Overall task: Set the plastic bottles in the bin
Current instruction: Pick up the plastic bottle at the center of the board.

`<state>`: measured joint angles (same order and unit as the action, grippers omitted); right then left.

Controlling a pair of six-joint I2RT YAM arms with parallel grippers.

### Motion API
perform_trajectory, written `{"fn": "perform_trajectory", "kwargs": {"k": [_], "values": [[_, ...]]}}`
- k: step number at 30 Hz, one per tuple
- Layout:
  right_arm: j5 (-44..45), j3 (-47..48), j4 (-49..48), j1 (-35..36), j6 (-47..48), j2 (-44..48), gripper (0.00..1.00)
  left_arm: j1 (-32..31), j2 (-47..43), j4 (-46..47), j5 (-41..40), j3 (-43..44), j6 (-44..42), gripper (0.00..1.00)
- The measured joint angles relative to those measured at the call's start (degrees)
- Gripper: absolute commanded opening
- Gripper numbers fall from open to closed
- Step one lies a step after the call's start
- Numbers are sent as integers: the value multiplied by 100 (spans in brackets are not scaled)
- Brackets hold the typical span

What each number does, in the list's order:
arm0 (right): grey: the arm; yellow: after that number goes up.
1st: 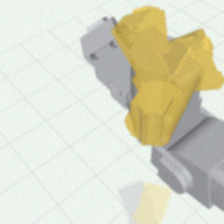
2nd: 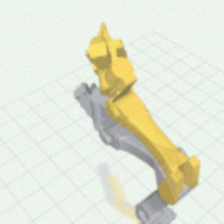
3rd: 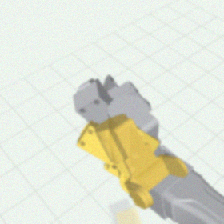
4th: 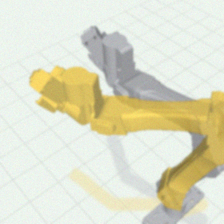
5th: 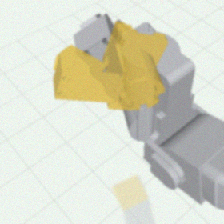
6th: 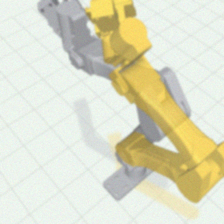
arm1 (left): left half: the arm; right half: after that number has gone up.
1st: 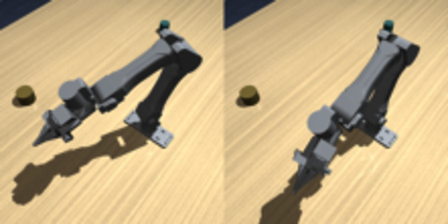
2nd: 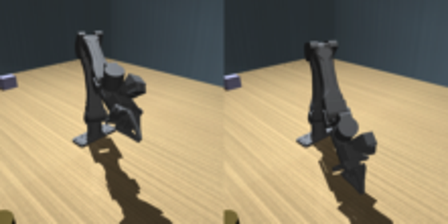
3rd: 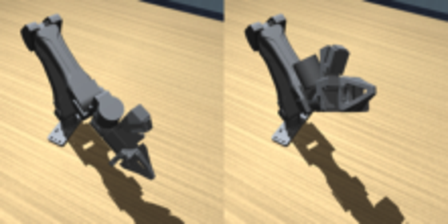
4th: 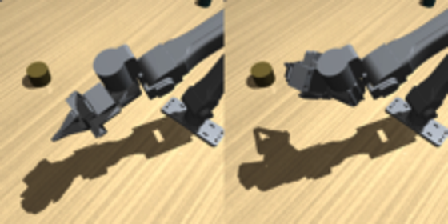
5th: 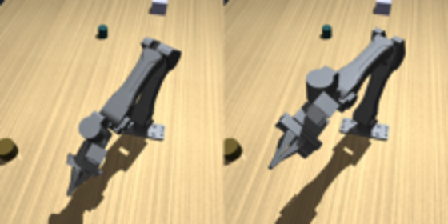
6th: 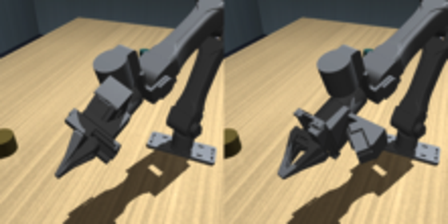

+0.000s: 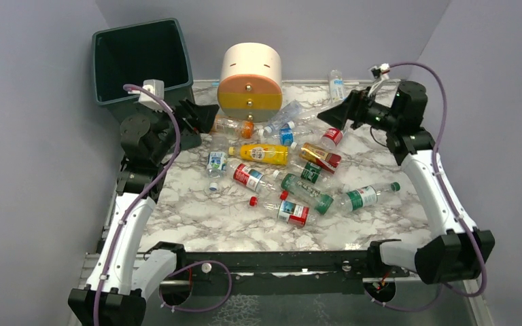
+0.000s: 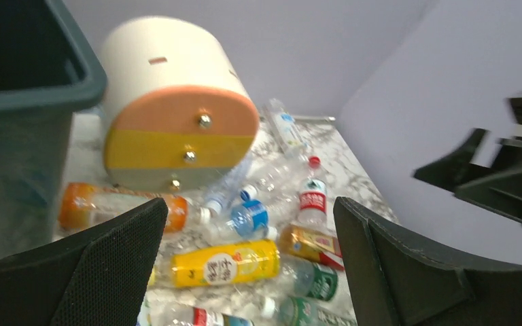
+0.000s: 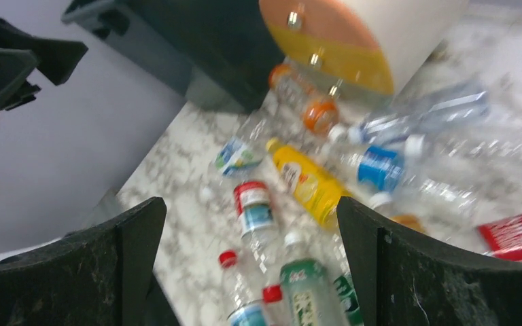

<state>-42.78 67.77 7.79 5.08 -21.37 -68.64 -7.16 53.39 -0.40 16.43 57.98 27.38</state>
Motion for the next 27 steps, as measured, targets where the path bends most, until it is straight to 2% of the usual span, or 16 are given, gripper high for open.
{"fn": "perform_trajectory", "kwargs": {"k": [3, 7, 10, 14, 20, 27], "values": [[-833, -179, 151, 0, -186, -474, 100, 0, -142, 96, 400, -328, 382, 99], [-1676, -1067, 85, 2, -573, -863, 100, 0, -15, 439, 1073, -824, 975, 99], [-1674, -1469, 313, 20, -575, -811, 100, 0, 238, 901, 1615, -1307, 1445, 99], [-1141, -1215, 846, 22, -210, -433, 100, -144, 634, 1014, 1947, -1515, 1631, 99], [-605, -938, 1005, 4, -138, -157, 100, -1040, 756, -208, 1034, -973, 835, 99], [-955, -2232, 142, -59, -986, -446, 100, -1130, 332, -1320, -658, -857, 240, 99]]}}
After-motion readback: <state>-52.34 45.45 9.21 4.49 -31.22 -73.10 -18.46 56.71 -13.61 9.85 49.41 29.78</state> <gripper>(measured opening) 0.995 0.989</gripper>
